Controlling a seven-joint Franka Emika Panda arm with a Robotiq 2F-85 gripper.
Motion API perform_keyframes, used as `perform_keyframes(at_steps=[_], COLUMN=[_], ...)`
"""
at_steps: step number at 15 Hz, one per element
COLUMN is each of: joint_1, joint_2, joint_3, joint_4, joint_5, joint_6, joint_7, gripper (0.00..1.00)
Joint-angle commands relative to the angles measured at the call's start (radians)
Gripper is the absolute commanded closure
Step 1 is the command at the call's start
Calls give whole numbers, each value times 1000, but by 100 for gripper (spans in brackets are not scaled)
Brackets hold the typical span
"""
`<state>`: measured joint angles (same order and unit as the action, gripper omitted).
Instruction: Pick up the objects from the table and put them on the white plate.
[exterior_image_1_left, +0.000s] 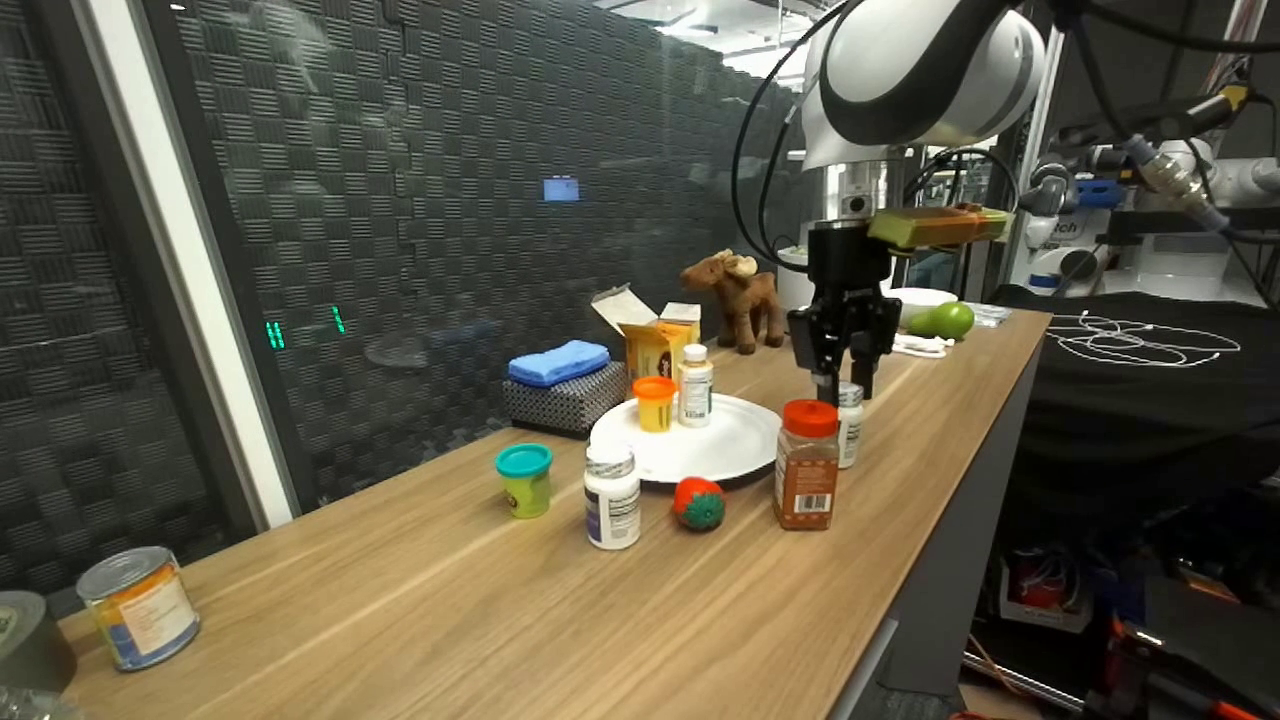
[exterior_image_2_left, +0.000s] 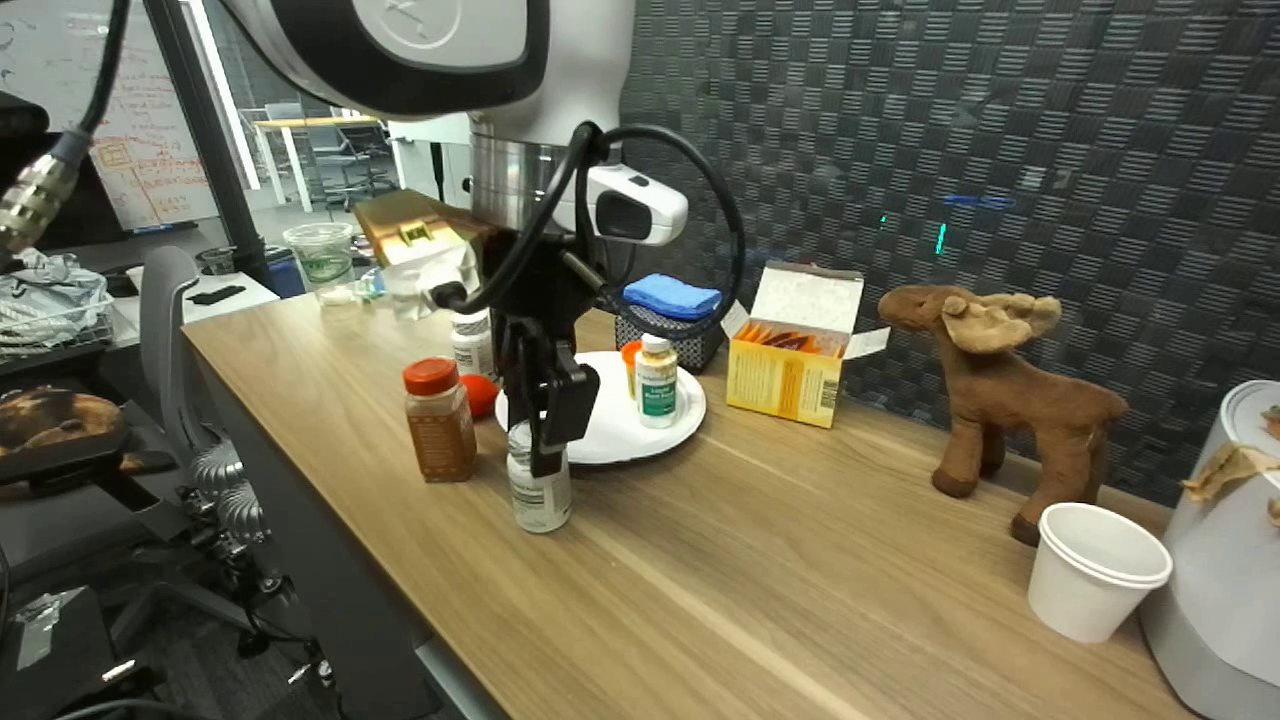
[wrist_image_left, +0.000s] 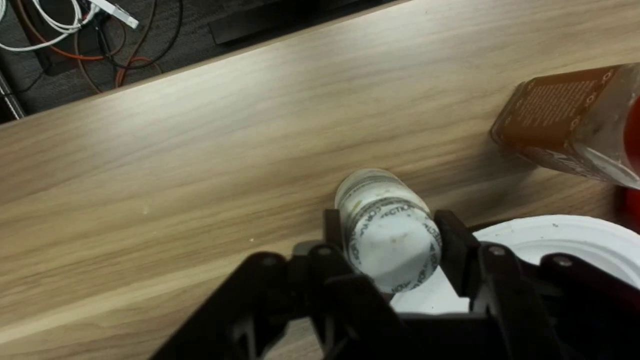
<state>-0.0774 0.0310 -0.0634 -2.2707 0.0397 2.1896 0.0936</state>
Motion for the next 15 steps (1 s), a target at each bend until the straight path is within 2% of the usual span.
perform_keyframes(at_steps=[1, 10, 15], joint_1=[5, 8, 22], joint_2=[-22, -98, -62], joint_3=[-2, 7, 25], joint_4=[-1, 37, 103], joint_5=[-42, -146, -125], joint_6=[25, 3, 12], joint_7=[21, 74, 37], gripper=[80, 81, 81])
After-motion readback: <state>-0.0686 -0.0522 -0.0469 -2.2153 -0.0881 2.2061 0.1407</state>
